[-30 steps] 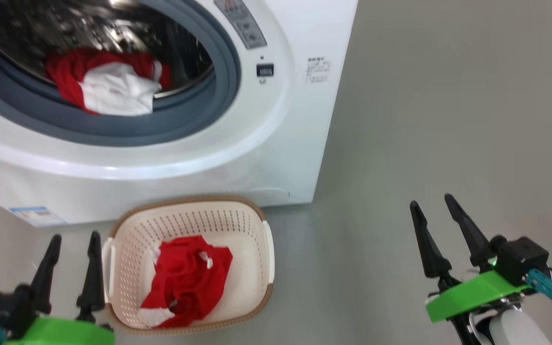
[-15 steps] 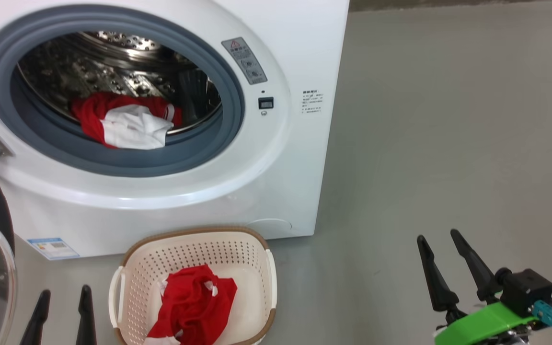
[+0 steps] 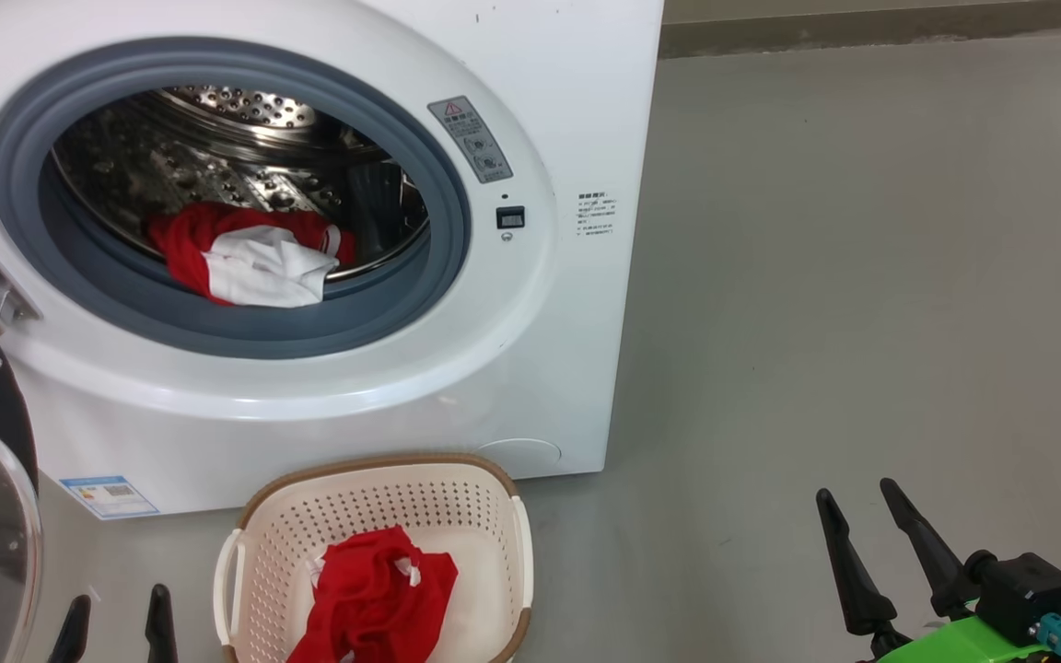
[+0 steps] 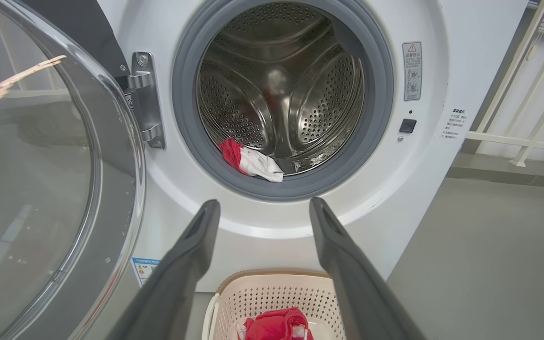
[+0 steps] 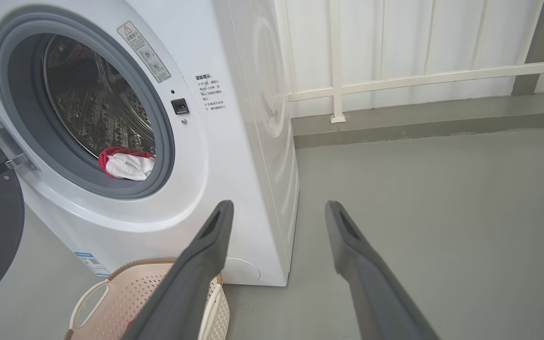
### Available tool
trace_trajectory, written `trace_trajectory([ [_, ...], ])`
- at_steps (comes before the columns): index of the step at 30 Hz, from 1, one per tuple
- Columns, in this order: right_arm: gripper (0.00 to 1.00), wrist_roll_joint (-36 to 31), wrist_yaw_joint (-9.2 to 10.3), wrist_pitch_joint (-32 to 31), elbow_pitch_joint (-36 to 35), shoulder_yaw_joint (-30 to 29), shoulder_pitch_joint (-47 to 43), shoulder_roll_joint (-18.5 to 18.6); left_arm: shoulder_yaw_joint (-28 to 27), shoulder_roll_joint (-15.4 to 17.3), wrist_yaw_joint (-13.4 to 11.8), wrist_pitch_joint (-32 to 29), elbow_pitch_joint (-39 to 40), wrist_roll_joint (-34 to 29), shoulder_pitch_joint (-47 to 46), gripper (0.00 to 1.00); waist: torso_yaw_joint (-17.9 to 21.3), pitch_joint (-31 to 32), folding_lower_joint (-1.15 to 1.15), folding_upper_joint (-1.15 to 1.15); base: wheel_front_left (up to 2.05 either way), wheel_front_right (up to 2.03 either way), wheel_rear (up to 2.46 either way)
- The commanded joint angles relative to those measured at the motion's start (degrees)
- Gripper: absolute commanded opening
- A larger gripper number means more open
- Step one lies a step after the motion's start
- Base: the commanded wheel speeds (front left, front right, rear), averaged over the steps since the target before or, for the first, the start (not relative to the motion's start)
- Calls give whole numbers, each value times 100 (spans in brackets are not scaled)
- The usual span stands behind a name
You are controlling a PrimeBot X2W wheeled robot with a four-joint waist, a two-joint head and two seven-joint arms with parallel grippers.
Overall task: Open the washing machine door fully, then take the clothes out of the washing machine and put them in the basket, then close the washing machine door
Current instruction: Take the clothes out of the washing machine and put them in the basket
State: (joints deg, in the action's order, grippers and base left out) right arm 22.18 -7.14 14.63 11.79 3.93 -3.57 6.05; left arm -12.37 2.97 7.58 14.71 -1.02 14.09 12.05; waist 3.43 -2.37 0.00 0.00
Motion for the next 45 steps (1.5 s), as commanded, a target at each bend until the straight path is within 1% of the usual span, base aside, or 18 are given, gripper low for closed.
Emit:
trace_trajectory([
  [1, 100, 49, -35, 37, -171, 73, 75, 93, -214, 20, -9, 29, 175, -33, -65, 100, -1, -14, 0, 0, 0, 0, 0],
  [16, 100, 11, -35, 37, -199, 43, 166, 5, -173, 6, -9, 29, 150, -41, -205, 100, -2, -142, 0, 0, 0, 0, 0],
  [23, 100, -23, -35, 37, -266, -21, 288, -86, -2, 196, -9, 29, -121, -102, -641, 100, -48, -400, 0, 0, 0, 0, 0],
  [24, 100, -30, -35, 37, -274, -21, 314, -108, 25, 232, -9, 29, -318, -139, -738, 100, -57, -454, 0, 0, 0, 0, 0],
  [25, 100, -40, -35, 37, -278, -17, 340, -129, 63, 275, -9, 29, -515, -174, -874, 100, -64, -512, 0, 0, 0, 0, 0],
  [26, 100, -57, -35, 37, -291, 3, 409, -170, 174, 378, -9, 21, -905, -210, -1198, 100, -63, -645, 0, 0, 0, 0, 0],
  [30, 100, -94, -35, 37, -328, 42, 570, -245, 447, 600, -9, -82, -1559, -216, -1999, 100, -45, -958, 0, 0, 0, 0, 0],
  [37, 100, -136, -35, 37, -372, 126, 900, -309, 855, 1009, -9, -291, -2371, -120, -3444, 100, 33, -1513, 0, 0, 0, 0, 0],
  [40, 100, -39, -35, 37, -392, 178, 1019, -314, 998, 1158, -9, -415, -2723, -111, -3981, 100, 76, -1687, 0, 0, 0, 0, 0],
  [45, 100, 49, -35, 37, -435, 215, 1163, -315, 1163, 1269, -9, -681, -3300, -122, -4883, 100, 84, -1939, 0, 0, 0, 0, 0],
])
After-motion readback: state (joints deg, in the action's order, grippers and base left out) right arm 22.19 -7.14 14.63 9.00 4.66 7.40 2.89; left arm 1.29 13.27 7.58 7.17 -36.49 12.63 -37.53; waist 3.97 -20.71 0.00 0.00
